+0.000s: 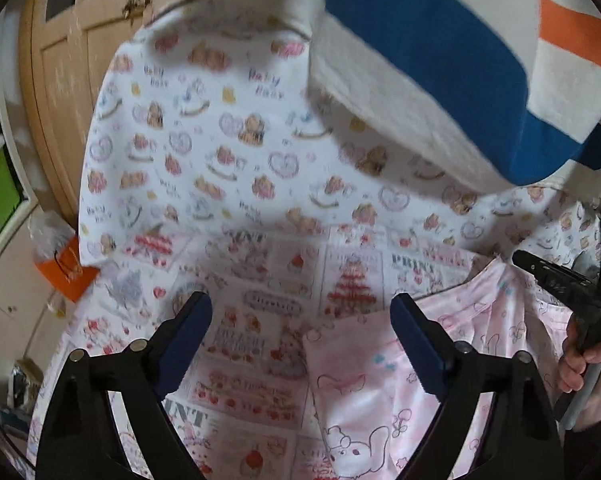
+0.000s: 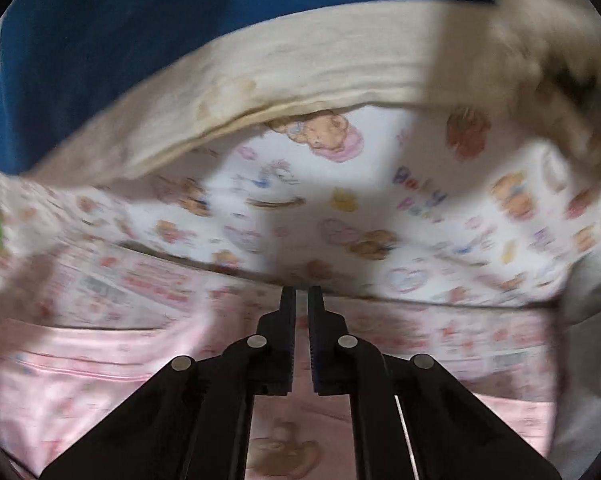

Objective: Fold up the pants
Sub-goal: 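Close the right tool on the pink pants waistband while the left tool closes on the waistband too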

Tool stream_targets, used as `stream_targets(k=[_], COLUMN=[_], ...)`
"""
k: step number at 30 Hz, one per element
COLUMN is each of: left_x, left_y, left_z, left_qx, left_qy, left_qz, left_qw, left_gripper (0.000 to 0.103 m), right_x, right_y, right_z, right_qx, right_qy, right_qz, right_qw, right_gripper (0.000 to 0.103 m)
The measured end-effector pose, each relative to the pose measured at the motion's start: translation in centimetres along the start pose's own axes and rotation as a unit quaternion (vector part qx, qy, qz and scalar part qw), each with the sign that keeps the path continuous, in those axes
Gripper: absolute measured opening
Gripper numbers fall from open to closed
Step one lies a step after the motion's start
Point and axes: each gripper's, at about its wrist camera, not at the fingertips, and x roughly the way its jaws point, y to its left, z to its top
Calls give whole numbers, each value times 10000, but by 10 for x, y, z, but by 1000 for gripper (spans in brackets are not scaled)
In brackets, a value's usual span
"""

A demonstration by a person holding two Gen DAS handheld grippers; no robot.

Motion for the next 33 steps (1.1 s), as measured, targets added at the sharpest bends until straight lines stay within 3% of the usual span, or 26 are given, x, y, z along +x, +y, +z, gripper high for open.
stream_targets(k=[1, 3, 4, 5, 6, 7, 12, 13, 14, 16, 18, 19, 22, 26, 27, 31, 33], left_x=[1, 2, 2, 1, 2, 1, 0, 1, 3, 11, 17, 17, 17, 21, 22, 28, 35], left_y=[1, 2, 3, 4, 5, 7, 4, 2, 1, 2, 6, 6, 8, 5, 3, -9, -16], left_z=[0, -1, -1, -1, -1, -1, -2, -3, -3, -4, -5, -7, -7, -11, -13, -19, -22], left_qx=[-22, -53, -65, -84, -111, -131, -1, 45, 63, -50, -247, -284, -299, -315, -296, -191, -128], left_qy=[20, 13, 12, 18, 24, 17, -29, 2, 104, 452, 684, 702, 633, 783, 828, 993, 1165], left_qz=[54, 220, 275, 303, 334, 354, 468, 448, 344, -4, -276, -280, -232, -545, -652, -1161, -1327], left_qw=[10000, 9997, 9996, 9995, 9994, 9993, 9989, 9990, 9993, 9990, 9970, 9967, 9973, 9949, 9940, 9881, 9842], left_gripper=[89, 89, 89, 89, 89, 89, 89, 89, 89, 88, 85, 85, 85, 84, 83, 59, 54], right_x=[2, 5, 4, 3, 1, 0, -3, -2, 6, 19, 25, 22, 16, 20, 22, 20, 20], right_y=[1, 4, 6, 9, 12, 14, 16, 18, 22, 29, 34, 33, 27, 29, 29, 26, 21], right_z=[0, -1, -3, -5, -6, -7, -11, -12, -12, -17, -20, -20, -17, -20, -21, -19, -19], right_qx=[-33, -96, -131, -183, -223, -258, -151, -174, -226, -371, -555, -582, -326, -501, -486, -397, -335], right_qy=[97, 218, 194, 142, 69, 21, -71, -31, 78, 378, 412, 352, 313, 285, 316, 344, 387], right_qz=[343, 643, 696, 713, 697, 708, 1347, 1394, 1357, 1161, 612, 470, 288, -901, -858, -710, -660], right_qw=[9994, 9976, 9973, 9972, 9973, 9972, 9907, 9901, 9905, 9918, 9957, 9966, 9986, 9943, 9946, 9961, 9965], right_gripper=[8, 18, 33, 57, 67, 69, 69, 62, 48, 32, 11, 7, 7, 6, 6, 6, 6])
